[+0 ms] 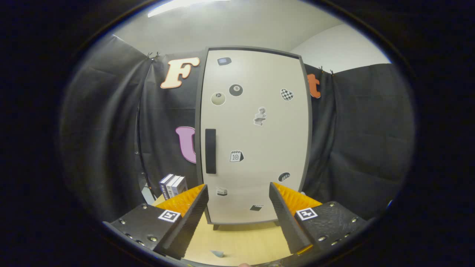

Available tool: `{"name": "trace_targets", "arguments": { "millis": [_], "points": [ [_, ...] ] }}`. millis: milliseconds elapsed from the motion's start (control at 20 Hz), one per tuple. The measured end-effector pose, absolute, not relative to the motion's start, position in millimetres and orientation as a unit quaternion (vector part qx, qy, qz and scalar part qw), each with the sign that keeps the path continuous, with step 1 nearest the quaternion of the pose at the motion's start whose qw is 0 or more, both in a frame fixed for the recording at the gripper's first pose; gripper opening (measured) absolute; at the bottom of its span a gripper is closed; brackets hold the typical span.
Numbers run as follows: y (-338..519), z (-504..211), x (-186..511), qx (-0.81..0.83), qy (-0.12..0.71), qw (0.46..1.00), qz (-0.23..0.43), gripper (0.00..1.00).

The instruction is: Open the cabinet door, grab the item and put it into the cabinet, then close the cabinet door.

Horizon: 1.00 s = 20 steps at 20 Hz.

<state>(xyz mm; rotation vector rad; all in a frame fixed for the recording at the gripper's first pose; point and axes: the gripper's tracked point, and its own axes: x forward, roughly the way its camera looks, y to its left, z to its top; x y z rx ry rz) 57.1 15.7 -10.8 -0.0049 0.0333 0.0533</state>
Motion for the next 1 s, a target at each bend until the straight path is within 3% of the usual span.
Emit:
{"name": "trace_targets", "arguments": {
  "millis": [1000],
  "points": [
    [93.7, -7.7, 210.3, 0.012, 0.024, 0.997, 0.070, 0.98]
  ]
}}
